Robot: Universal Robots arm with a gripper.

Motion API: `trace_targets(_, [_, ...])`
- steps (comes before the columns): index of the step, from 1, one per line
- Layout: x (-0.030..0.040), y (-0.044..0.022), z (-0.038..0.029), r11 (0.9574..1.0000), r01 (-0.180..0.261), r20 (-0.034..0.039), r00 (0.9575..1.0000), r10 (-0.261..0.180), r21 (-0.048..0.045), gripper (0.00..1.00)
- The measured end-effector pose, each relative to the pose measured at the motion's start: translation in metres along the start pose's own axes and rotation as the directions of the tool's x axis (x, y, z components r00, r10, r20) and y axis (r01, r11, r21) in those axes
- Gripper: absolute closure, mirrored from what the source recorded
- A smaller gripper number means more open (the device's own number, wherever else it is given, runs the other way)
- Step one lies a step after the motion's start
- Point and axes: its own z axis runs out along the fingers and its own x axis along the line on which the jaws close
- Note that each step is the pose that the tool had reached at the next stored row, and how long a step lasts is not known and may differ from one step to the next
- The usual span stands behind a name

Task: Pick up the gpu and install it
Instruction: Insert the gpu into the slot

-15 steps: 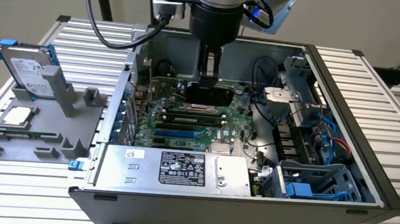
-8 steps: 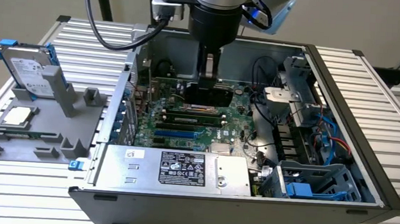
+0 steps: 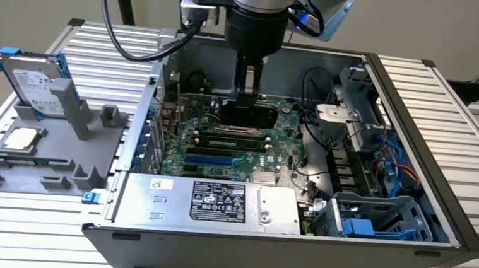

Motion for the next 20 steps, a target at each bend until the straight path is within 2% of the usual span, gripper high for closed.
trace_targets(20, [0.0001,0.0008,0.0036,1.0000,0.000,0.0000,1.0000,0.000,0.0001,1.00])
